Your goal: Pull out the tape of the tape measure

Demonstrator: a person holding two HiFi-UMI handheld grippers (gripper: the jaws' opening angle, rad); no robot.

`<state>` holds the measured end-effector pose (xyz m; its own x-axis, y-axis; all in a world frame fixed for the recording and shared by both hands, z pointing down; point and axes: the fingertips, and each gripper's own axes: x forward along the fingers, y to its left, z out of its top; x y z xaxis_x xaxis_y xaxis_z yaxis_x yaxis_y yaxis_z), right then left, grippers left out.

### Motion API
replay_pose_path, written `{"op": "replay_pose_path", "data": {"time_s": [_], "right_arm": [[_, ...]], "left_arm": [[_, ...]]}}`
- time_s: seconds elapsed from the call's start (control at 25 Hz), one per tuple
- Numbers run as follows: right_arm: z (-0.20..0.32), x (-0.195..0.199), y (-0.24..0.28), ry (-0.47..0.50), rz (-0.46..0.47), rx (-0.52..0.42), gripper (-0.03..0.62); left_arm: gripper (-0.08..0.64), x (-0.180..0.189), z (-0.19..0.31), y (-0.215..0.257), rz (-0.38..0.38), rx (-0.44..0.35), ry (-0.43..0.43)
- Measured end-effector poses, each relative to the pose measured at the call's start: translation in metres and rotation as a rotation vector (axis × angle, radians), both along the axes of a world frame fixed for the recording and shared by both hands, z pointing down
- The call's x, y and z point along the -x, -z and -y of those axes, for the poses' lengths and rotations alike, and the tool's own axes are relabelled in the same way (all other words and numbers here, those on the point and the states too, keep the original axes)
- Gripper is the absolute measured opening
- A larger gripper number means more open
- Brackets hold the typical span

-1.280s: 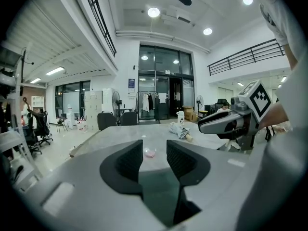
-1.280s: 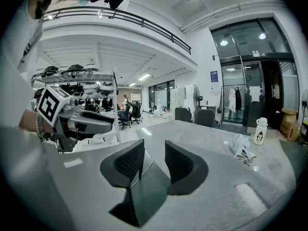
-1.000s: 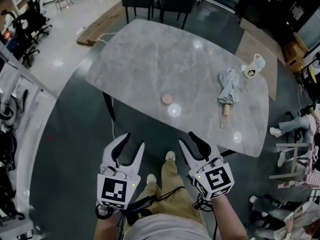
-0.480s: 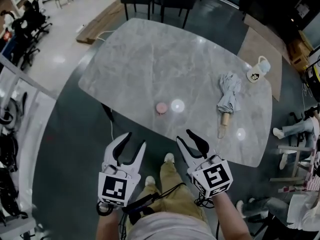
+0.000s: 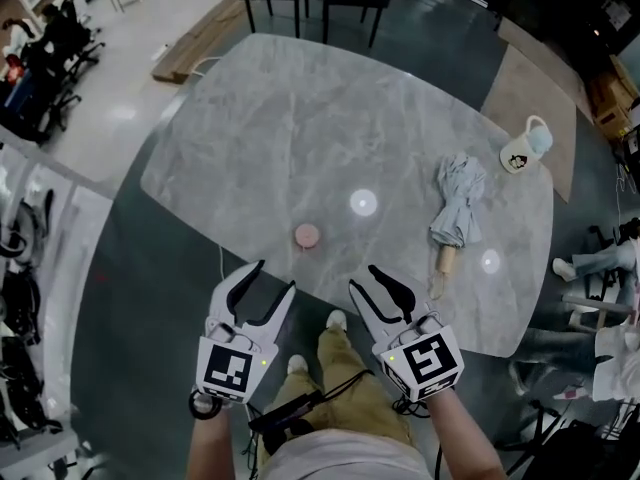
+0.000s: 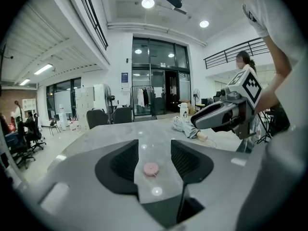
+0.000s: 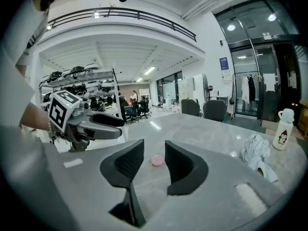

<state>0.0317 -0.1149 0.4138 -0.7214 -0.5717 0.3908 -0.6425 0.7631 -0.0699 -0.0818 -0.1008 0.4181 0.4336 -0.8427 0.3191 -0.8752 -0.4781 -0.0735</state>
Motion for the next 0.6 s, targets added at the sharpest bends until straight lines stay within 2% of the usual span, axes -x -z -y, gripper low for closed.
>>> {"op": "replay_pose_path", "data": {"time_s": [0.24,0.6], "right_arm": [[0.013,-0.008,-0.007,0.058,-0.008,0.015,0.132],[0.021,-0.017,-0.013,0.039,-0.030,0.031,0.132]], "left_arm": [[0.222,-0.008,0.025,-0.017,0.101,0.033,-0.034],[0.224,-0.001,0.050,-0.067,0.242,0.096,-0.124]]}}
